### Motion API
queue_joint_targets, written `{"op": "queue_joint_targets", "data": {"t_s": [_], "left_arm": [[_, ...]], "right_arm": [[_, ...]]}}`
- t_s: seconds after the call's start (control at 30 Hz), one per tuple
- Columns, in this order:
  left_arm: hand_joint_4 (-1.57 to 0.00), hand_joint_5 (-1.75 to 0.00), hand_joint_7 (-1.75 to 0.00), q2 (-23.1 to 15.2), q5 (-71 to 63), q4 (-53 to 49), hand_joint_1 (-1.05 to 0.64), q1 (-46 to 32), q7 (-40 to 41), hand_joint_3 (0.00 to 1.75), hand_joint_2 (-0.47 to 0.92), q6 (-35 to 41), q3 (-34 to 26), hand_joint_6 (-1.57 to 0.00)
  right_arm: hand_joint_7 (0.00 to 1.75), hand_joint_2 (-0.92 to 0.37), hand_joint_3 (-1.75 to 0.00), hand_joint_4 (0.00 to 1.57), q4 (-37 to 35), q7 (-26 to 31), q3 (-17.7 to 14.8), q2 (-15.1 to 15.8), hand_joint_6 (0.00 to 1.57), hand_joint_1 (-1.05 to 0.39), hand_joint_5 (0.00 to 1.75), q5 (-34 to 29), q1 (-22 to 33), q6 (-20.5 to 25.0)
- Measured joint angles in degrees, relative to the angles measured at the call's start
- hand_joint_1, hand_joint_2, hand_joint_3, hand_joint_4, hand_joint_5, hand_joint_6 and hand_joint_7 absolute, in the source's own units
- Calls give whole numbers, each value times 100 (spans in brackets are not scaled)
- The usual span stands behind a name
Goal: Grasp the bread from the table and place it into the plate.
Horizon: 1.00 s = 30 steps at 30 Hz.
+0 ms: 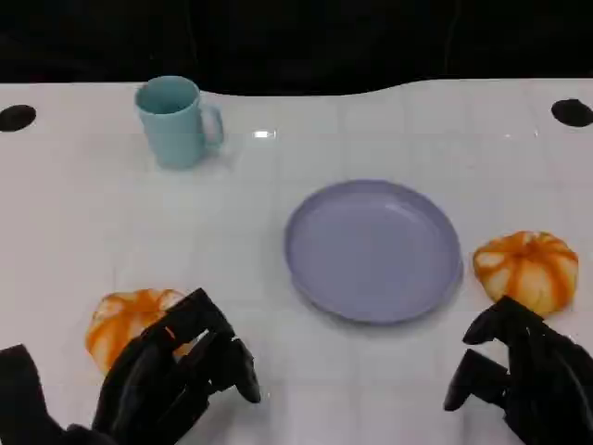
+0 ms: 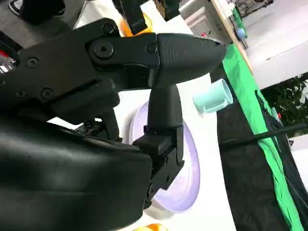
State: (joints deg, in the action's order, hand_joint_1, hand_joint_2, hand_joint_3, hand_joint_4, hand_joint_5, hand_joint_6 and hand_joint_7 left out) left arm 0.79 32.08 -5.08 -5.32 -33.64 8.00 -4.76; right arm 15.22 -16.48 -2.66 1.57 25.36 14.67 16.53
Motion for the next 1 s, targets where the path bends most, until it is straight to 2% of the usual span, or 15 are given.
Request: {"op": "queue_joint_targets", "data": {"t_s": [1.0], "left_arm": [[-69, -175, -150, -2, 5, 3, -58, 0, -2, 18, 92, 9, -56, -53]], "right_arm": [[169, -92, -47, 62, 62, -38, 26, 1, 44, -50, 175, 9, 9, 14]]}}
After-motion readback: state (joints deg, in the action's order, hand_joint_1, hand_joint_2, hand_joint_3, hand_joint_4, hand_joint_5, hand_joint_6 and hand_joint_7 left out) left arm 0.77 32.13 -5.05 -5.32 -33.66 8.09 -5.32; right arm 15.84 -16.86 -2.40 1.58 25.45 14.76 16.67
